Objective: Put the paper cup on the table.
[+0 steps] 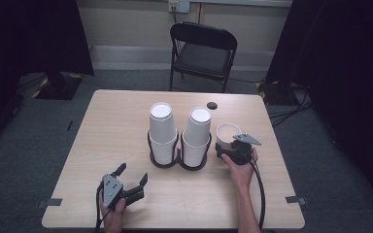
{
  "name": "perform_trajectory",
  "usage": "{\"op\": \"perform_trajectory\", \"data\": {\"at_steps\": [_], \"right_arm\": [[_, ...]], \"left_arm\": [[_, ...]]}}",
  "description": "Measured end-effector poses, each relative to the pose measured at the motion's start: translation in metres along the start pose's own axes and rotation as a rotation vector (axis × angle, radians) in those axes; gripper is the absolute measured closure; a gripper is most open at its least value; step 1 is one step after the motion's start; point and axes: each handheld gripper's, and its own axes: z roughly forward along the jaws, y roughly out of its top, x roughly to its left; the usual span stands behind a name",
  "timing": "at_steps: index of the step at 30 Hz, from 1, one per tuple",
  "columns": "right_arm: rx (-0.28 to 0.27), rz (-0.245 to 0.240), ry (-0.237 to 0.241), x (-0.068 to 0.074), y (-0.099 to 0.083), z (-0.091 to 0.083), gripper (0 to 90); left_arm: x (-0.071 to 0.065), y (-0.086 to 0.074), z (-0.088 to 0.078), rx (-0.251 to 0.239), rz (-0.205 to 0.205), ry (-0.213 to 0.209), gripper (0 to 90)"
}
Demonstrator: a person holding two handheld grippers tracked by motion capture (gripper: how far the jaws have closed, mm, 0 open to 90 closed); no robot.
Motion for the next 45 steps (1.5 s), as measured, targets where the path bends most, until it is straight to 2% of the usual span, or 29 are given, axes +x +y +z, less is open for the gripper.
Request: {"op": "perform_trajectory", "data": {"at_steps": [8,15,20,25,35,40,45], "right_arm": [[-0.009,0.04,0.018,-0.001,-0.005,-0.009,13.3],[-0.044,0.06,0.02,0.002,-0.013,-0.023,13.6],[-0.09,0.068,0.025,0.007,-0.017,-0.035,13.8],[-0.157,0.074,0.054,0.018,-0.026,-0.054,14.3],[-0.261,0.04,0.117,0.049,-0.05,-0.083,16.6],[-0.28,-0.001,0.129,0.065,-0.062,-0.089,17.2],[-0.271,-0.01,0.131,0.07,-0.07,-0.087,16.5]], "left_arm": [[0.0,0.0,0.0,0.0,0.001,0.006,15.9],[0.0,0.0,0.0,0.0,-0.003,0.005,15.9],[0.0,0.0,0.0,0.002,-0.01,0.01,16.0],[0.001,0.0,0.0,0.009,-0.009,0.018,15.9],[0.0,0.0,0.002,0.011,-0.027,0.029,15.9],[0.0,0.0,0.001,0.008,-0.016,0.026,16.0],[0.001,0.0,0.001,0.01,-0.014,0.024,16.0]]}}
